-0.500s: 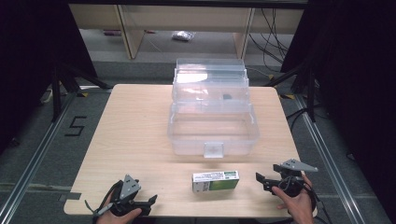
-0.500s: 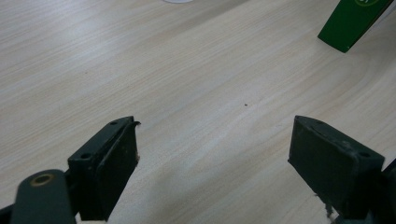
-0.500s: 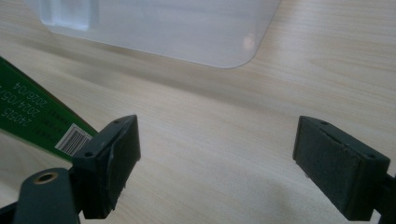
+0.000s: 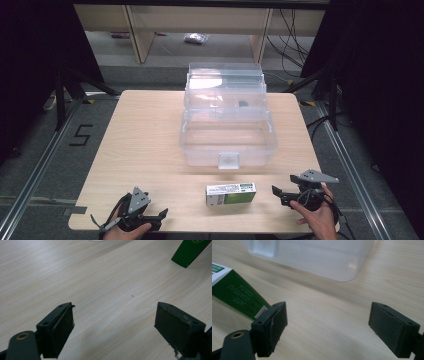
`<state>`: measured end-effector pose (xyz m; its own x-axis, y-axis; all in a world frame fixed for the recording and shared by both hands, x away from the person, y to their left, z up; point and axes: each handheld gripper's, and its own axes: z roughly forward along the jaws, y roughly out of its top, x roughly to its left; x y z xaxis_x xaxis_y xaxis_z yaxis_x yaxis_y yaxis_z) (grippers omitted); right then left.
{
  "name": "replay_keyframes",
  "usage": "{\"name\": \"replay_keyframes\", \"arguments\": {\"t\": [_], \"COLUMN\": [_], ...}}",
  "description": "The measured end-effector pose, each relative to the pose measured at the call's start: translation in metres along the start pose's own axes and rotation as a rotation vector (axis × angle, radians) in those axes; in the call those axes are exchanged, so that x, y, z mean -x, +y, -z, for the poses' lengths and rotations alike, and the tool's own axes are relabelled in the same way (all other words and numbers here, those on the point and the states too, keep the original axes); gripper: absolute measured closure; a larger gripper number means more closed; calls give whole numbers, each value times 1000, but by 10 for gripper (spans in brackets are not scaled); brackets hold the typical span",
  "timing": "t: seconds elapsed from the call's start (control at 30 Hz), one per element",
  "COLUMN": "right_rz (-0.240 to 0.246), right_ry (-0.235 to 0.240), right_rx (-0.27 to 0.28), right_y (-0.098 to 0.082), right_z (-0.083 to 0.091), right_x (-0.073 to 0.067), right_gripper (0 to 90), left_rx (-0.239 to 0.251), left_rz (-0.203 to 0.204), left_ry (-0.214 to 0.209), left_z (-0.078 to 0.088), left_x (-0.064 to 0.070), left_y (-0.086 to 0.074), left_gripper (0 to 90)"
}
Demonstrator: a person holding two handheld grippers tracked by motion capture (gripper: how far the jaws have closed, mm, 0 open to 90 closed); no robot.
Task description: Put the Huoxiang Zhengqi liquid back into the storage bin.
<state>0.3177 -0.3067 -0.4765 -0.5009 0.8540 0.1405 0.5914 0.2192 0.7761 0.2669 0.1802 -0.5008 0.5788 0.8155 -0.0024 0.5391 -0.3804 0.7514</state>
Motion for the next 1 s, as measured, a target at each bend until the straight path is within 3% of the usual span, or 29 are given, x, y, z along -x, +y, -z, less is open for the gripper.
{"name": "replay_keyframes", "arguments": {"t": [0.03, 0.07, 0.1, 0.2, 0.23, 0.27, 0.3, 0.33, 0.37, 0.4, 0.43, 0.47, 0.5, 0.53, 0.6, 0.7, 0.83, 0.87, 0.9, 1.0], "right_rz": [0, 42, 32, 40, 91, 47, 95, 103, 79, 106, 92, 116, 86, 124, 111, 152, 148, 183, 157, 191], "right_ry": [14, 15, 18, 35, 33, 38, 31, 39, 43, 39, 53, 46, 55, 45, 61, 71, 82, 76, 84, 85], "right_rx": [-18, 5, -3, -1, 4, -8, 7, 12, 6, 4, 10, 9, 5, 17, 4, 5, -6, -3, -17, -13], "right_y": [2, 3, 4, 9, 11, 11, 13, 14, 14, 16, 17, 19, 20, 22, 24, 29, 31, 32, 32, 34], "right_z": [1, 1, 3, 6, 6, 9, 9, 10, 11, 13, 14, 16, 17, 18, 21, 22, 23, 23, 24, 24], "right_x": [-1, 1, -2, -5, -2, -6, -4, -5, -7, -6, -8, -8, -11, -10, -15, -19, -26, -25, -28, -28], "right_gripper": [169, 169, 169, 170, 170, 169, 169, 169, 165, 160, 160, 160, 160, 159, 158, 158, 158, 158, 158, 158], "left_rx": [-11, -36, -39, -36, -37, -37, -38, -40, -46, -45, -45, -45, -47, -44, -45, -45, -44, -44, -49, -45], "left_rz": [-11, -39, -48, -39, -40, -39, -39, -37, -38, -38, -39, -38, -40, -36, -39, -39, -37, -39, -39, -39], "left_ry": [2, -1, -2, 4, 4, 4, 4, 6, 8, 8, 8, 9, 9, 8, 9, 9, 10, 9, 3, 9], "left_z": [0, 2, 2, 2, 2, 2, 2, 2, 3, 2, 3, 3, 3, 3, 3, 2, 2, 2, 2, 2], "left_x": [-1, -3, -4, -3, -3, -3, -3, -3, -3, -3, -3, -3, -3, -3, -3, -3, -3, -3, -3, -3], "left_y": [0, 1, 1, 0, 0, 0, 0, 0, 1, 1, 1, 1, 1, 1, 1, 0, 1, 1, 1, 0], "left_gripper": [149, 149, 149, 149, 149, 149, 149, 149, 149, 149, 149, 149, 149, 149, 149, 149, 149, 149, 149, 149]}}
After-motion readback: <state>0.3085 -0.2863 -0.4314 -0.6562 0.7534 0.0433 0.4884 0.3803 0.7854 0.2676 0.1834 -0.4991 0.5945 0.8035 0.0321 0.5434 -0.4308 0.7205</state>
